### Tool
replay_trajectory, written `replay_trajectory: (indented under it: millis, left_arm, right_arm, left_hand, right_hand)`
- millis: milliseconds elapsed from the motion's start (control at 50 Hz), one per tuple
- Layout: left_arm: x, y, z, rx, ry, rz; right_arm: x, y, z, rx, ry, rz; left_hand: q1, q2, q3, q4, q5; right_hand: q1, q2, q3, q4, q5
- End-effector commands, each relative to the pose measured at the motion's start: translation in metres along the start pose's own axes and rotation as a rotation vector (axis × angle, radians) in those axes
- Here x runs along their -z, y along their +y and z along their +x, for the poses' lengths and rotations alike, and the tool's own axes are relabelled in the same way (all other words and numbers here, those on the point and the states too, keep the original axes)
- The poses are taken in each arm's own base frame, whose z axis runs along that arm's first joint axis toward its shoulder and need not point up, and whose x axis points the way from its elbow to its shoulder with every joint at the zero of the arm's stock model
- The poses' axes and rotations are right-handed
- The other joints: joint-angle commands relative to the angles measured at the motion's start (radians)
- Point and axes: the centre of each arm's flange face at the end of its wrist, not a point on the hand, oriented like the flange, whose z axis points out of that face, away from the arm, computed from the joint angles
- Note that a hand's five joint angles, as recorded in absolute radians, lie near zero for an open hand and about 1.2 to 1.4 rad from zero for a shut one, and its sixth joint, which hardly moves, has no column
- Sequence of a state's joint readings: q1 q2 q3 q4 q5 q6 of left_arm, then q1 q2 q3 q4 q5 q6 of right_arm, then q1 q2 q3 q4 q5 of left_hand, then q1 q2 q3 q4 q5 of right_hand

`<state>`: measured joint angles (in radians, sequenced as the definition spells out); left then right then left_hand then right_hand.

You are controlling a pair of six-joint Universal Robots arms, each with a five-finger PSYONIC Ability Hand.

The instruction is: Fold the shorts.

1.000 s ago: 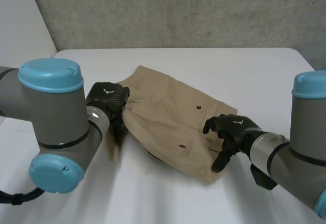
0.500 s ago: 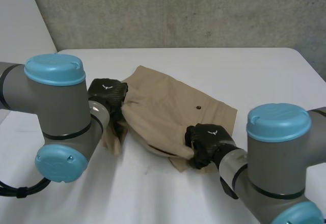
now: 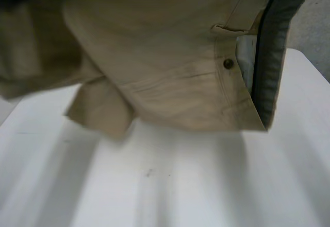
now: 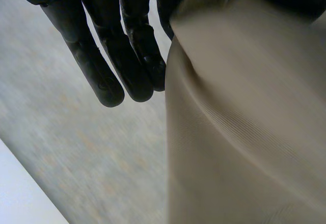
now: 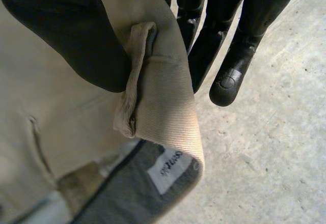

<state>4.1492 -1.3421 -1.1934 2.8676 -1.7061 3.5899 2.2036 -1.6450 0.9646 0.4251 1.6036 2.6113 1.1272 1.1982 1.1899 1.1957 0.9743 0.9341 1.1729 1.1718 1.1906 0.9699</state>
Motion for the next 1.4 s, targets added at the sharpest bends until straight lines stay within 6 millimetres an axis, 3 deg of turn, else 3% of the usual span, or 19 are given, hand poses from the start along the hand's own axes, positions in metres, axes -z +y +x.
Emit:
replay_trajectory:
  millis: [20, 120, 140, 220, 280, 300, 380, 440, 460, 540, 640, 660, 680, 700, 860, 960, 1060, 1160, 1400]
  left_arm:
    - [-0.008, 0.005, 0.003, -0.009, 0.011, -0.019]
    - [-0.025, 0.071, 0.038, -0.040, 0.116, -0.218]
    - [-0.028, 0.083, 0.044, -0.045, 0.131, -0.253]
    - [-0.045, 0.157, 0.080, -0.065, 0.212, -0.441]
    - [-0.054, 0.193, 0.095, -0.078, 0.232, -0.505]
    - [-0.062, 0.216, 0.101, -0.085, 0.231, -0.532]
    - [-0.099, 0.260, 0.102, -0.090, 0.157, -0.502]
    - [-0.116, 0.271, 0.103, -0.094, 0.127, -0.459]
    - [-0.143, 0.274, 0.102, -0.103, 0.075, -0.360]
    - [-0.183, 0.264, 0.102, -0.127, -0.009, -0.175]
    - [-0.210, 0.252, 0.104, -0.118, -0.075, -0.001]
    - [-0.211, 0.254, 0.106, -0.118, -0.072, 0.016]
    - [-0.212, 0.256, 0.110, -0.116, -0.064, 0.033]
    - [-0.212, 0.258, 0.117, -0.116, -0.040, 0.065]
    - [-0.192, 0.277, 0.140, -0.112, 0.036, 0.085]
    - [-0.177, 0.273, 0.135, -0.110, -0.001, 0.022]
    - [-0.144, 0.258, 0.111, -0.116, -0.071, -0.105]
    - [-0.090, 0.252, 0.103, -0.131, -0.013, -0.288]
    - [0.008, 0.255, 0.103, 0.119, 0.074, -0.603]
  right_arm:
    - [-0.017, 0.021, 0.000, -0.002, -0.074, -0.133]
    - [-0.037, 0.068, -0.014, -0.009, -0.136, -0.272]
    - [-0.041, 0.089, -0.025, -0.014, -0.176, -0.337]
    - [-0.049, 0.138, -0.052, -0.032, -0.253, -0.475]
    - [-0.058, 0.165, -0.068, -0.036, -0.280, -0.515]
    - [-0.066, 0.182, -0.077, -0.038, -0.278, -0.521]
    - [-0.090, 0.223, -0.096, -0.038, -0.255, -0.506]
    - [-0.107, 0.240, -0.103, -0.033, -0.216, -0.474]
    - [-0.120, 0.246, -0.102, -0.026, -0.165, -0.441]
    - [-0.149, 0.249, -0.091, -0.011, -0.008, -0.343]
    - [-0.186, 0.249, -0.075, -0.001, 0.154, -0.184]
    - [-0.188, 0.251, -0.075, 0.000, 0.150, -0.182]
    - [-0.190, 0.258, -0.079, 0.004, 0.135, -0.196]
    - [-0.191, 0.260, -0.082, 0.004, 0.122, -0.207]
    - [-0.175, 0.268, -0.092, -0.031, 0.026, -0.356]
    - [-0.155, 0.263, -0.088, -0.107, -0.032, -0.448]
    - [-0.127, 0.257, -0.092, -0.114, -0.179, -0.508]
    - [-0.103, 0.266, -0.098, -0.065, -0.334, -0.548]
    - [-0.089, 0.316, -0.128, 0.026, -0.465, -0.627]
  left_hand:
    - [0.269, 0.198, 0.206, 0.201, 0.247]
    - [0.269, 0.198, 0.206, 0.201, 0.247]
    - [0.269, 0.198, 0.206, 0.201, 0.247]
    - [0.269, 0.198, 0.206, 0.201, 0.247]
    - [0.269, 0.198, 0.206, 0.201, 0.247]
    - [0.269, 0.198, 0.206, 0.201, 0.247]
    - [0.269, 0.198, 0.206, 0.201, 0.247]
    - [0.269, 0.198, 0.206, 0.201, 0.247]
    - [0.269, 0.198, 0.206, 0.201, 0.247]
    - [0.269, 0.198, 0.206, 0.201, 0.247]
    - [0.223, 0.152, 0.160, 0.154, 0.201]
    - [-0.083, -0.154, -0.145, -0.151, -0.104]
    - [-0.522, -0.593, -0.584, -0.590, -0.543]
    - [-0.953, -1.024, -1.015, -1.021, -0.974]
    - [-0.953, -1.024, -1.015, -1.021, -0.974]
    - [-0.953, -1.024, -1.015, -1.021, -0.974]
    - [-0.953, -1.024, -1.015, -1.021, -0.974]
    - [-0.934, -1.005, -0.997, -1.003, -0.956]
    - [-0.694, -0.765, -0.757, -0.762, -0.716]
  right_hand:
    - [0.462, 0.223, 0.224, 0.206, 0.252]
    - [0.462, 0.223, 0.224, 0.206, 0.252]
    - [0.462, 0.223, 0.224, 0.206, 0.252]
    - [0.462, 0.223, 0.224, 0.206, 0.252]
    - [0.462, 0.223, 0.224, 0.206, 0.252]
    - [0.462, 0.223, 0.224, 0.206, 0.252]
    - [0.462, 0.223, 0.224, 0.206, 0.252]
    - [0.462, 0.223, 0.224, 0.206, 0.252]
    - [0.462, 0.223, 0.224, 0.206, 0.252]
    - [0.462, 0.223, 0.224, 0.206, 0.252]
    - [0.414, 0.175, 0.176, 0.157, 0.203]
    - [-0.017, -0.256, -0.255, -0.273, -0.227]
    - [-0.760, -0.998, -0.997, -1.016, -0.970]
    - [-0.760, -0.998, -0.997, -1.016, -0.970]
    - [-0.760, -0.998, -0.997, -1.016, -0.970]
    - [-0.760, -0.998, -0.997, -1.016, -0.970]
    - [-0.760, -0.998, -0.997, -1.016, -0.970]
    - [-0.718, -0.957, -0.955, -0.974, -0.928]
    - [-0.500, -0.739, -0.738, -0.756, -0.710]
